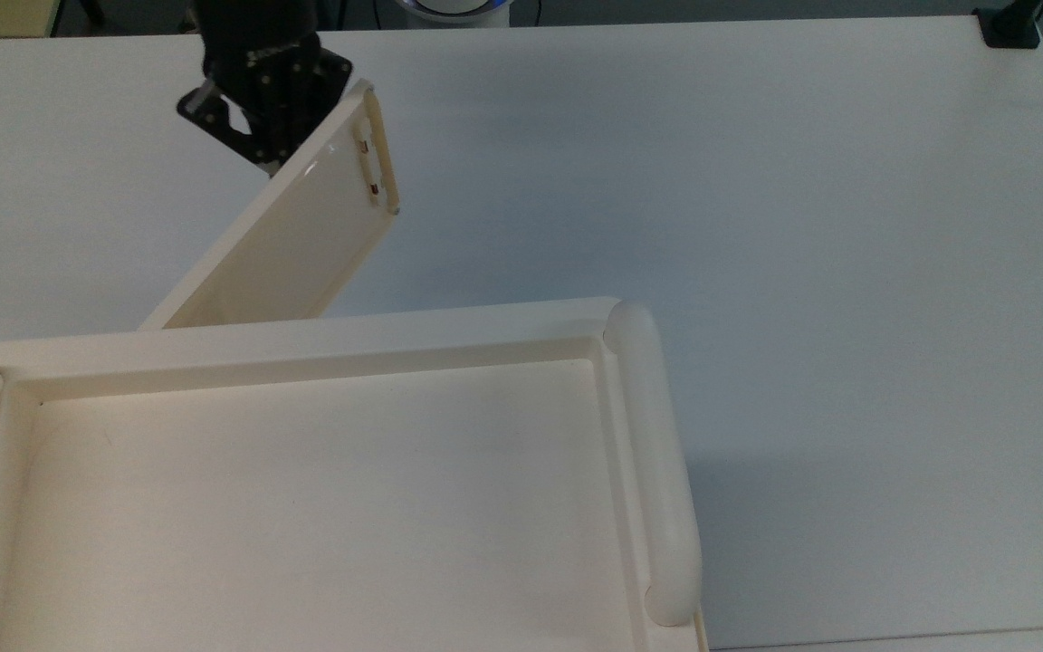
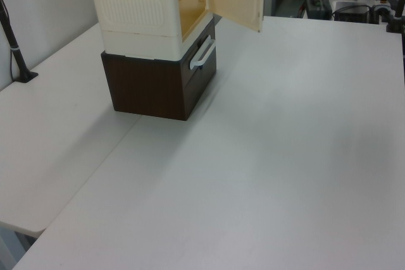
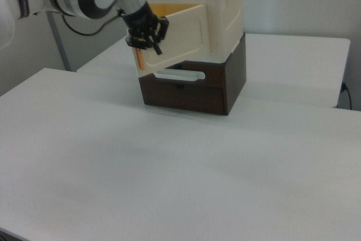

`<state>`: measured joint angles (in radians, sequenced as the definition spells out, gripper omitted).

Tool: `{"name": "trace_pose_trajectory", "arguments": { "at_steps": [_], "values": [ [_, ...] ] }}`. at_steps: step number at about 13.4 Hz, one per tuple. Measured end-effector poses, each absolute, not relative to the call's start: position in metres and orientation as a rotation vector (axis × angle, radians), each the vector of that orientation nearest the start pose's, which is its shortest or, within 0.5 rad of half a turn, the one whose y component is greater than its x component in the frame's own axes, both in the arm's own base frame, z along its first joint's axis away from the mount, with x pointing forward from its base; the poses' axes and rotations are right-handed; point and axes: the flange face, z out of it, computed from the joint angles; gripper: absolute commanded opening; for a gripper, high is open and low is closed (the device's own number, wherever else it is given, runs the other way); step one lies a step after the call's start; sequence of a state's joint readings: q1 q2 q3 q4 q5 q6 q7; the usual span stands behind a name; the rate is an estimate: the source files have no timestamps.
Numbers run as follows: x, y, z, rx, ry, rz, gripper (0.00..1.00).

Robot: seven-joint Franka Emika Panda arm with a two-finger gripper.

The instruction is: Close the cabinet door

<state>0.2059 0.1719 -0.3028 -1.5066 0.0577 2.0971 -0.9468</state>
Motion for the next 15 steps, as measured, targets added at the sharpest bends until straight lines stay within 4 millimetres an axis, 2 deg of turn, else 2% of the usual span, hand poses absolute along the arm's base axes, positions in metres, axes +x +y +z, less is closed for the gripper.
{"name": "trace_pose_trajectory", "arguments": {
  "at_steps": [2, 4, 6, 10, 15],
  "values": [
    [0.661, 0.007, 0.615, -3.026, -1.179, -0.745, 0.0],
    [0.673, 0.044, 0.605, -3.032, -1.046, -0.837, 0.0],
    [0.683, 0.068, 0.597, -3.034, -0.915, -0.916, 0.0],
    [0.696, 0.092, 0.601, -2.988, -0.561, -1.137, 0.0],
    [0.708, 0.097, 0.591, -2.929, -0.373, -1.271, 0.0]
  ]
}}
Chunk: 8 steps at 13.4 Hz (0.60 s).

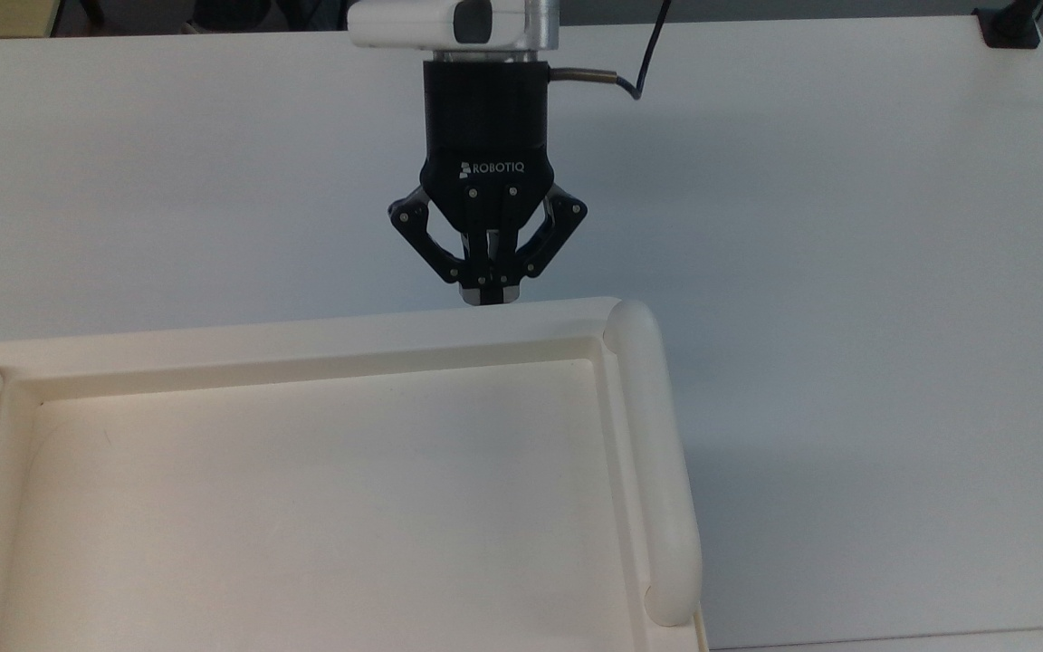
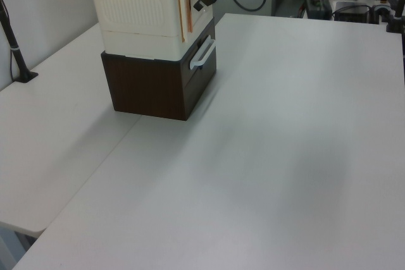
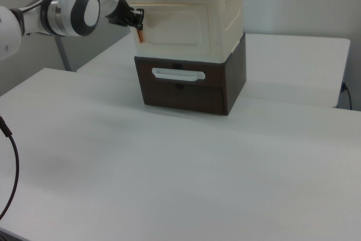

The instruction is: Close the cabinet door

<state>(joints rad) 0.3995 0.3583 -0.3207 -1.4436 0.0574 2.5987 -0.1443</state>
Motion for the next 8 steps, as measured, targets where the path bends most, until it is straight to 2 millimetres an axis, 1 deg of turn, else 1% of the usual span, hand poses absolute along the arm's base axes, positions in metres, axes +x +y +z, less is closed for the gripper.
{"name": "trace_pose_trajectory", "arguments": {
  "at_steps": [4, 6, 7, 8],
  "values": [
    [0.719, 0.103, 0.585, -2.897, -0.33, -1.347, 0.0],
    [0.724, 0.1, 0.588, -2.891, -0.287, -1.371, 0.0],
    [0.727, 0.099, 0.593, -2.874, -0.265, -1.412, 0.0],
    [0.729, 0.099, 0.593, -2.861, -0.247, -1.435, 0.0]
  ]
}}
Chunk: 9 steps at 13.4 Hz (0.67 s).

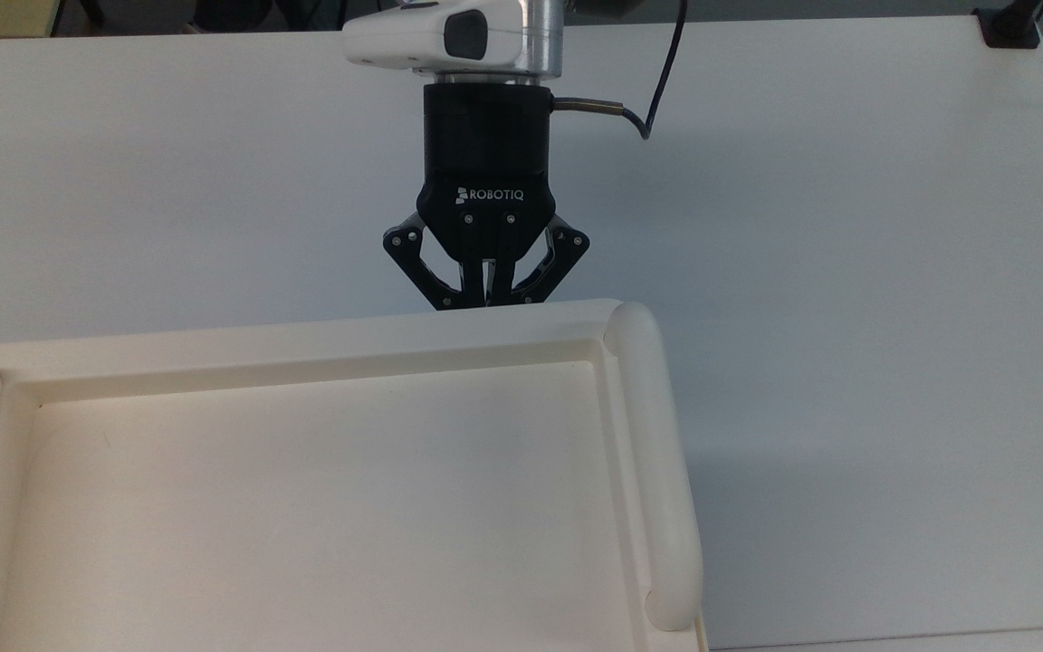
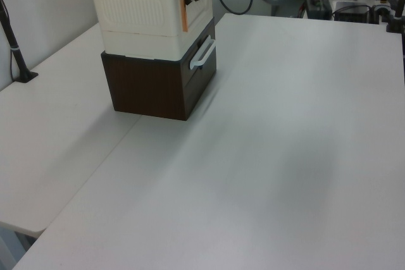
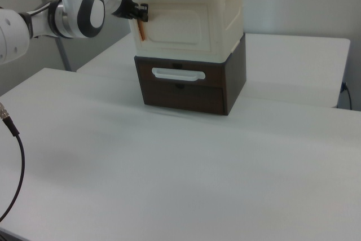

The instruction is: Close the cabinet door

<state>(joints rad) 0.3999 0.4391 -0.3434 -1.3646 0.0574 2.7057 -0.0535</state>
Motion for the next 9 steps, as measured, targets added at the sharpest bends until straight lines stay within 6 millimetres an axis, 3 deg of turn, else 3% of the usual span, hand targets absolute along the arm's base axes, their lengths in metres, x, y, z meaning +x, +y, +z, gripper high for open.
{"name": "trace_pose_trajectory", "arguments": {
  "at_steps": [3, 5, 7, 9],
  "values": [
    [0.729, 0.099, 0.592, -2.848, -0.225, -1.453, 0.02],
    [0.724, 0.086, 0.601, -2.857, -0.196, -1.444, 0.04],
    [0.703, 0.065, 0.605, -2.976, -0.234, -1.185, 0.12],
    [0.681, 0.052, 0.603, -3.051, -0.248, -0.875, 0.29]
  ]
}}
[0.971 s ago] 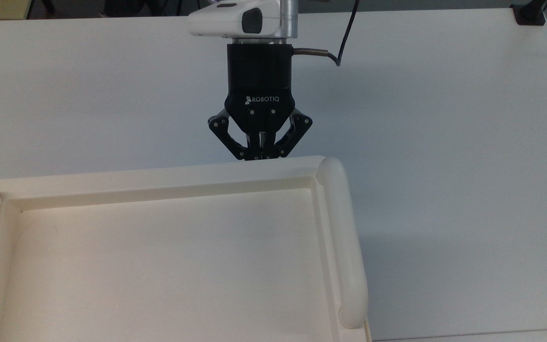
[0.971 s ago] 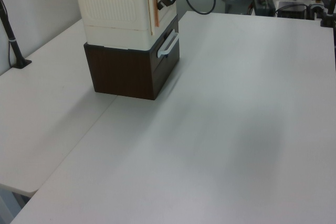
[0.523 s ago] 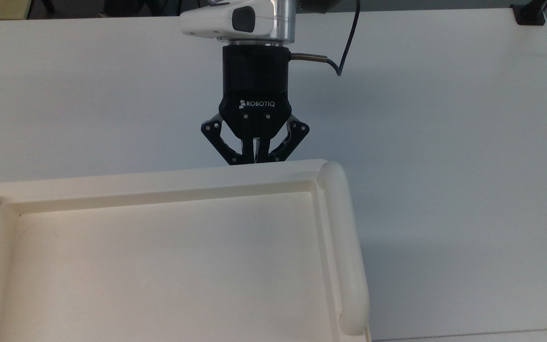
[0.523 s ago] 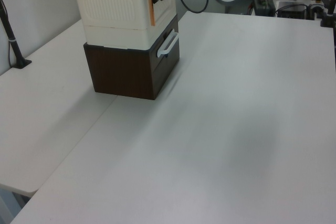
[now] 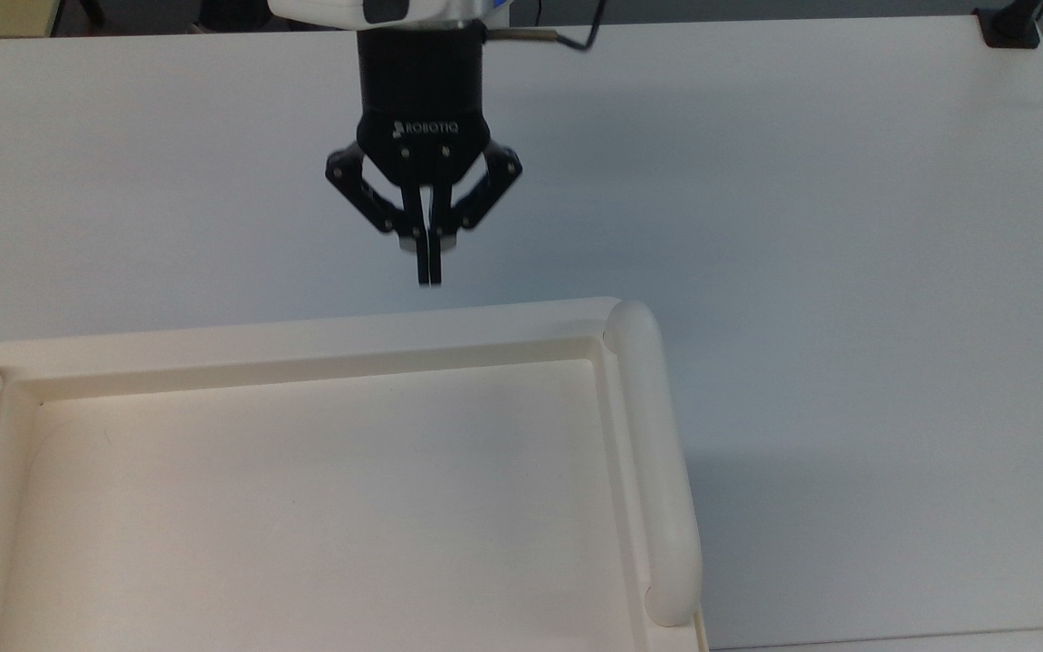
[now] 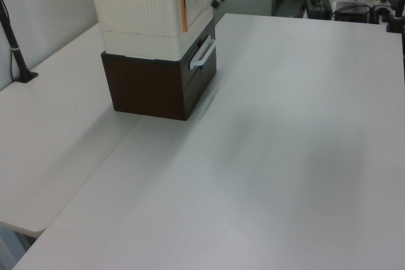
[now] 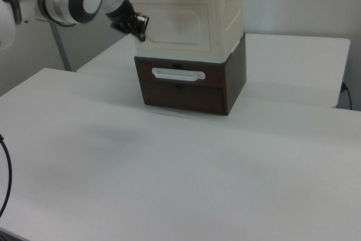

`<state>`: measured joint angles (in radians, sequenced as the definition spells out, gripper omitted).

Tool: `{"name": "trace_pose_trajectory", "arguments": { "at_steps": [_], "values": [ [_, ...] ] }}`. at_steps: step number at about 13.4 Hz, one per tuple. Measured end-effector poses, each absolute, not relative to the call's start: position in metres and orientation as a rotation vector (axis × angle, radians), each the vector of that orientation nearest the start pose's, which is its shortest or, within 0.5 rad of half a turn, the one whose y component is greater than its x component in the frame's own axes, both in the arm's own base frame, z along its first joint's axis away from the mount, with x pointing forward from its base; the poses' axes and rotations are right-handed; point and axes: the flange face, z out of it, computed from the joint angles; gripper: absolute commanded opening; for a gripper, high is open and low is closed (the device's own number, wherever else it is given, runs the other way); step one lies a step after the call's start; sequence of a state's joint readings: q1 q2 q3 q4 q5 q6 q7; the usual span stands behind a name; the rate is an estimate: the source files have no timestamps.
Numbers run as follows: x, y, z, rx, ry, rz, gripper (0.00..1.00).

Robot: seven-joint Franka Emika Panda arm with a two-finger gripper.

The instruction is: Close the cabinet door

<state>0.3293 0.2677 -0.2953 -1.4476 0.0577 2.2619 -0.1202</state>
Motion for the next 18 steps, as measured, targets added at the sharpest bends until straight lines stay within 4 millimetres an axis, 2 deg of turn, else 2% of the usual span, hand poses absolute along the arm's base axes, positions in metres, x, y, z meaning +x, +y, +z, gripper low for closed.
{"name": "trace_pose_trajectory", "arguments": {
  "at_steps": [1, 2, 3, 4, 5, 11, 18],
  "values": [
    [0.662, 0.042, 0.606, -3.079, -0.245, -0.664, 0.29],
    [0.648, 0.034, 0.609, -3.09, -0.232, -0.542, 0.34],
    [0.635, 0.023, 0.612, -3.096, -0.203, -0.418, 0.47],
    [0.622, 0.012, 0.614, -3.097, -0.159, -0.318, 0.89],
    [0.607, 0.0, 0.615, -3.094, -0.089, -0.223, 1.0],
    [0.571, -0.038, 0.596, -3.08, 0.128, -0.074, 1.0],
    [0.563, -0.048, 0.593, -3.106, 0.22, -0.059, 1.0]
  ]
}}
